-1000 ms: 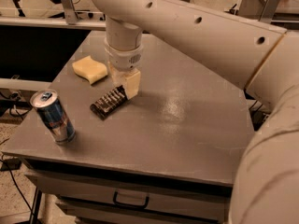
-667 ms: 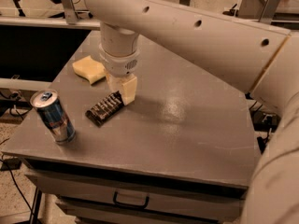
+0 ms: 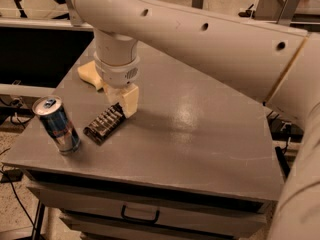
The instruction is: Move rxbar chocolate near redbull can
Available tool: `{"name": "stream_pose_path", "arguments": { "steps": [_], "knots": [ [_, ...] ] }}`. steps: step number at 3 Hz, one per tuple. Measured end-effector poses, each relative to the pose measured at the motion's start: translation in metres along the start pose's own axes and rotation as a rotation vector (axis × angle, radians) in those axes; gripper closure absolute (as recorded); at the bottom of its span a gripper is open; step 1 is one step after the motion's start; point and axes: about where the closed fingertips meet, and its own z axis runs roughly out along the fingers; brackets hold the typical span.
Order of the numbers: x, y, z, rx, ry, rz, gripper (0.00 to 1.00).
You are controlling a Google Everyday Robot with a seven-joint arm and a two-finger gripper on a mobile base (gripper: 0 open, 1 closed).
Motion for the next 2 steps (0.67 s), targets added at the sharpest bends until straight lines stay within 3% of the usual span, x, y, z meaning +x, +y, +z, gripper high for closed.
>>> {"name": "stream_pose_path", "arguments": {
  "steps": [2],
  "knots": [
    [-0.0159,-0.0013,-0.0062,0.015,0.017,-0.039,0.22]
  ]
}}
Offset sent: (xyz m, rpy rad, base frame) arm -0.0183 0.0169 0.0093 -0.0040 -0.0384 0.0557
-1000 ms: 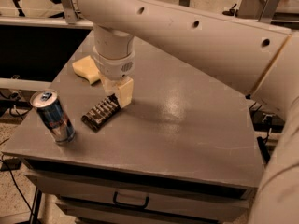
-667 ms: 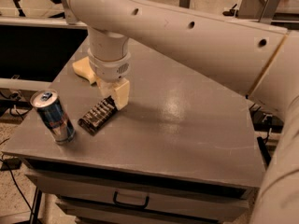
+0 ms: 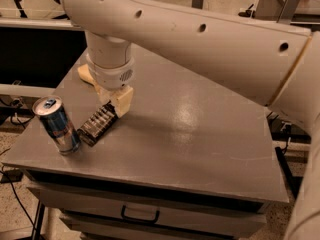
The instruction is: Move rxbar chocolate near redbull can
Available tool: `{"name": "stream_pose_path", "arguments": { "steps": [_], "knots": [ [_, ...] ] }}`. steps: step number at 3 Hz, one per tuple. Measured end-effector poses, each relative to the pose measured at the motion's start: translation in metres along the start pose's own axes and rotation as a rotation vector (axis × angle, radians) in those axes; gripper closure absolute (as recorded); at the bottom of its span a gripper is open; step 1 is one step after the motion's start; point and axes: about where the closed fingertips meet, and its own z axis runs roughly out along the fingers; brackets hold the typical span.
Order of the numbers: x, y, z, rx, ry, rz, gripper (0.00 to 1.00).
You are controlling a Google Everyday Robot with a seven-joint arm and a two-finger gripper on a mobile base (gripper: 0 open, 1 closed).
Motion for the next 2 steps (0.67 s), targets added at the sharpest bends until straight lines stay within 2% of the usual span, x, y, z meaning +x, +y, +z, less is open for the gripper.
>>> {"name": "stream_pose_path", "arguments": {
  "steps": [1,2],
  "knots": [
    [-0.005,0.000,-0.002,0.005,-0.003,-0.011,0.01],
    [0.009,0.006,-0.013,0.014,0.026,0.013,0.00]
  ]
}}
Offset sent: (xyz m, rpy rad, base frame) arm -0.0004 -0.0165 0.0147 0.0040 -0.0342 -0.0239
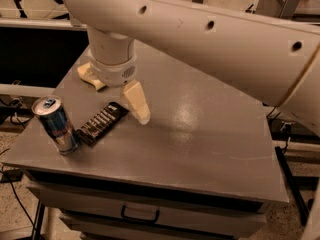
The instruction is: Move rxbar chocolate near redbull can
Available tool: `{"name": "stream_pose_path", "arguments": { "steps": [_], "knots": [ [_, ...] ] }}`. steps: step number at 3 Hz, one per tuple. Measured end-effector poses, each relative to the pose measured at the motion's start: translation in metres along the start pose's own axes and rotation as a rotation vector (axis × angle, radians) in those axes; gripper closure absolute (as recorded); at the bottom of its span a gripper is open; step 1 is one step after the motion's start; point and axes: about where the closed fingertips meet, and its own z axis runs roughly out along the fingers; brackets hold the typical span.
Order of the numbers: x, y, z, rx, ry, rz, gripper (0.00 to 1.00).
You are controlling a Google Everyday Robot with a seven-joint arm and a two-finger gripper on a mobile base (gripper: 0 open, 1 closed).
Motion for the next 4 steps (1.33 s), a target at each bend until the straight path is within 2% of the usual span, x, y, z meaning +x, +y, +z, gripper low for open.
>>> {"name": "stream_pose_path", "arguments": {
  "steps": [1,2,3,4],
  "knots": [
    [0.022,0.005,-0.012,-0.004,0.040,0.034,0.00],
    [0.079,0.016,-0.023,-0.028,0.075,0.139,0.00],
    [0.137,0.015,-0.069,0.106,0.032,0.252,0.00],
    [0.137,0.015,-0.069,0.106,0.032,0.252,0.00]
  ]
}}
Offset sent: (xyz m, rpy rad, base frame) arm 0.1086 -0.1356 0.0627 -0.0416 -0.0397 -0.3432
